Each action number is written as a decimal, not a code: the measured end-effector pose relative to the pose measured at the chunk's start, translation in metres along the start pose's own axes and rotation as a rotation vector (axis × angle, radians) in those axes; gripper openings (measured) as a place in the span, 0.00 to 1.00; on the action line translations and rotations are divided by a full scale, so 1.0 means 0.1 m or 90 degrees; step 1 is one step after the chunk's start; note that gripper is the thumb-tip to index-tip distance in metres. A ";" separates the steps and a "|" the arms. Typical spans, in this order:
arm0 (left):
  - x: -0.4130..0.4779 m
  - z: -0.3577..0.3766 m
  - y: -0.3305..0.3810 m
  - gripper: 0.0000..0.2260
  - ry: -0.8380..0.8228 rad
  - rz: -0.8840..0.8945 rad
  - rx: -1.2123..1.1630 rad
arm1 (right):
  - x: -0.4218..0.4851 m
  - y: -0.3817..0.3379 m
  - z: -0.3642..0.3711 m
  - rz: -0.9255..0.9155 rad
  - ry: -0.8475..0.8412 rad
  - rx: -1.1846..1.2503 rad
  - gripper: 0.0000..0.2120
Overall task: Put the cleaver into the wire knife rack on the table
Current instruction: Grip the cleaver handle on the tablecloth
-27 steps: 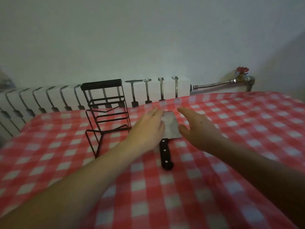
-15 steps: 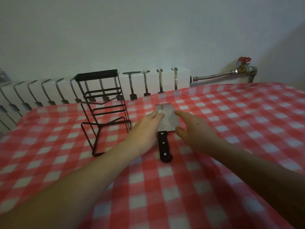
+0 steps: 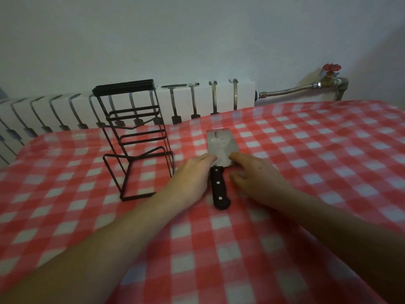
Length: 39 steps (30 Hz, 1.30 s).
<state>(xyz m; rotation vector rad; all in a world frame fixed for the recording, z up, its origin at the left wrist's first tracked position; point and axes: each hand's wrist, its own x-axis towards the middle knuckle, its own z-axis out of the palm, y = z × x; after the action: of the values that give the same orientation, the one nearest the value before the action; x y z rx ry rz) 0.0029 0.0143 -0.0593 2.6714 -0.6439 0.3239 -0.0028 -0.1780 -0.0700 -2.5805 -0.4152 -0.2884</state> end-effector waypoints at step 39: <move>-0.27 -0.20 0.05 0.51 -0.290 0.002 0.048 | -0.05 0.00 0.07 -0.056 0.006 -0.051 0.18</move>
<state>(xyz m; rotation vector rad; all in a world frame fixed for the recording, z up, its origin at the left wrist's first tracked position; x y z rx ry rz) -0.0258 0.0287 -0.0481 2.8363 -0.7774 -0.2764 -0.0065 -0.1760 -0.0771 -2.6414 -0.5237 -0.3547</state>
